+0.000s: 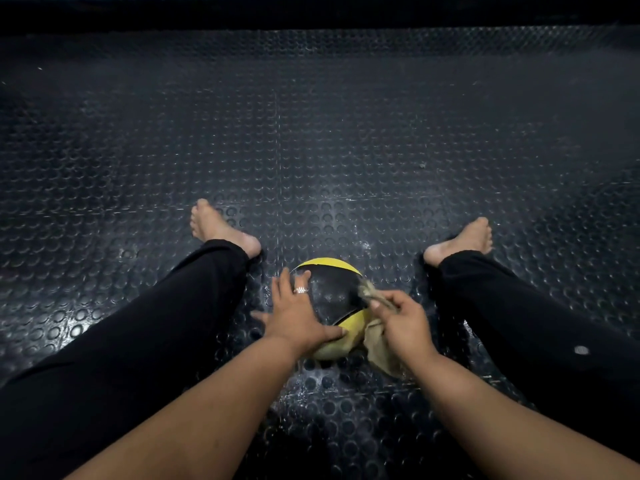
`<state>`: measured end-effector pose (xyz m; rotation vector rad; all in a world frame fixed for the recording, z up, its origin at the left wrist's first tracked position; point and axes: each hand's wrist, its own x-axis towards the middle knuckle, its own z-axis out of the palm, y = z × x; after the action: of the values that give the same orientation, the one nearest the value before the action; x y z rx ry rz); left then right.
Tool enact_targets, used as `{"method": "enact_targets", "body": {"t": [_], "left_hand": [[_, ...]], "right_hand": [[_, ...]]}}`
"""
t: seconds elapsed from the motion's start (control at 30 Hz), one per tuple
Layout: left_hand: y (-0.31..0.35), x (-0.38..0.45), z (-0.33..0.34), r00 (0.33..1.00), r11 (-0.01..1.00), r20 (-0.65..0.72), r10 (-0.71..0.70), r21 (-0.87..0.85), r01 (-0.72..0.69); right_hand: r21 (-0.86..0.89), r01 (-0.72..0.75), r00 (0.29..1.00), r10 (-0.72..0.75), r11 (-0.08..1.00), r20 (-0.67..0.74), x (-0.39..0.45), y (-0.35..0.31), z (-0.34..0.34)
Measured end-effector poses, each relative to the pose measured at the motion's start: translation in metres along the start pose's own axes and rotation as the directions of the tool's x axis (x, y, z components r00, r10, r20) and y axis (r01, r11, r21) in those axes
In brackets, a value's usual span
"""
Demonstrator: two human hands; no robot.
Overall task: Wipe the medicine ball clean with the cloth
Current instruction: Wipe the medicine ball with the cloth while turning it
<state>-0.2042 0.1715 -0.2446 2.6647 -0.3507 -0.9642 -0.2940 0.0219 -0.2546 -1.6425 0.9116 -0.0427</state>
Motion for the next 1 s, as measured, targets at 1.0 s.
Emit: {"method": "enact_targets", "body": {"t": [1.0], "left_hand": [[0.009, 0.022, -0.002, 0.986, 0.996, 0.14, 0.087, -0.018, -0.085]], "right_hand": [[-0.259, 0.097, 0.992, -0.115, 0.961, -0.053, 0.013, -0.015, 0.039]]}}
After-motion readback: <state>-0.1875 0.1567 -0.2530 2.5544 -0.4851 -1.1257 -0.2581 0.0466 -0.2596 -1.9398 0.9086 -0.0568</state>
